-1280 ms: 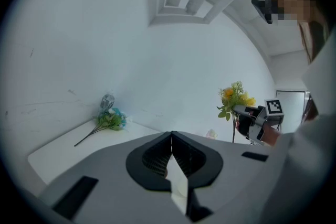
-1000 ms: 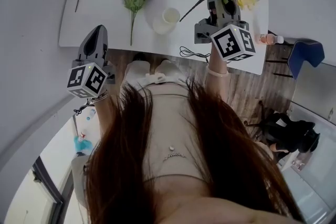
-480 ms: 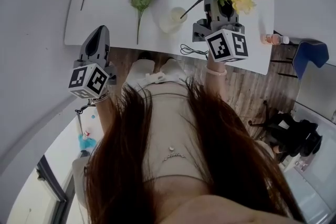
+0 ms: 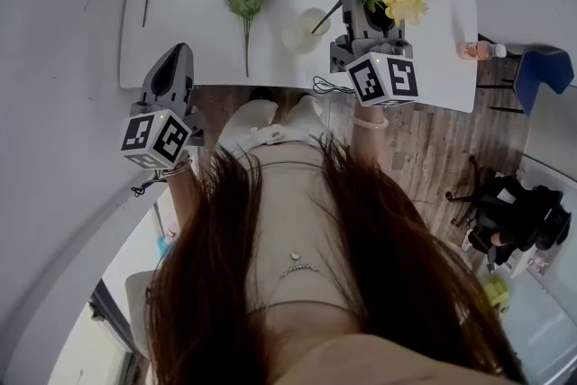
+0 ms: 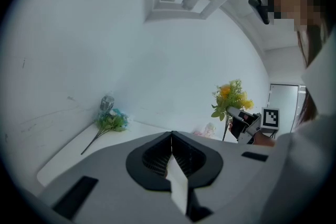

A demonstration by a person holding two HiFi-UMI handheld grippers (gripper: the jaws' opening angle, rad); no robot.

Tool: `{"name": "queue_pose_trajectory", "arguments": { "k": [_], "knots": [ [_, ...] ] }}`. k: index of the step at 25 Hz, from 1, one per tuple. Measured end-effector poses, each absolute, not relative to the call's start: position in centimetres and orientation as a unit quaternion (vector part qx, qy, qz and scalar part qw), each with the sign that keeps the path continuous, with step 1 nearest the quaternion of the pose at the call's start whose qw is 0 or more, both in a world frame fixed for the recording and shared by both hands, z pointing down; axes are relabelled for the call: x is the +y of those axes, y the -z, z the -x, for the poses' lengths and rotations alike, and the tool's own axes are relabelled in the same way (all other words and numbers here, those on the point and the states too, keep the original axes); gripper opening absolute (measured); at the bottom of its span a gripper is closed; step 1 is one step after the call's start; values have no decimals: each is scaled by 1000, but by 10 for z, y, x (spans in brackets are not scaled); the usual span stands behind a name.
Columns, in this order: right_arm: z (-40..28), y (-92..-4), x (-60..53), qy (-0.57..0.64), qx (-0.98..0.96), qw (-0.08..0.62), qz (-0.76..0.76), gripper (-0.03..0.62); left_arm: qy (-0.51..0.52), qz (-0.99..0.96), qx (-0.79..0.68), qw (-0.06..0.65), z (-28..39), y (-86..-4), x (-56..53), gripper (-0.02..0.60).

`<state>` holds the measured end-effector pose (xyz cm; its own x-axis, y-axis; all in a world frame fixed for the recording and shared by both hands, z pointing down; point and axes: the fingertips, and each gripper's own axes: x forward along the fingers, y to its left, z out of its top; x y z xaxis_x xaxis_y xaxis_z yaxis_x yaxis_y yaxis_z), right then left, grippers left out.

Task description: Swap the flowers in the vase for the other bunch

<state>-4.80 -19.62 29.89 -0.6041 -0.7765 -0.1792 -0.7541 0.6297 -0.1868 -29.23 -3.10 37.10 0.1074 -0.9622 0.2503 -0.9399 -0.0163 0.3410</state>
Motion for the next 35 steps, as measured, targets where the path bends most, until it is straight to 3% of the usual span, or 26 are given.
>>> {"name": "queue_pose_trajectory", "arguments": {
  "k": [13, 35],
  "knots": [
    [51, -303, -192, 19, 884, 84, 460, 140, 2, -746, -631, 213, 294, -346, -57, 5],
    [79, -382, -173, 57, 886, -59, 455, 161, -4, -790, -574, 215, 305, -378, -73, 5]
  ]
}}
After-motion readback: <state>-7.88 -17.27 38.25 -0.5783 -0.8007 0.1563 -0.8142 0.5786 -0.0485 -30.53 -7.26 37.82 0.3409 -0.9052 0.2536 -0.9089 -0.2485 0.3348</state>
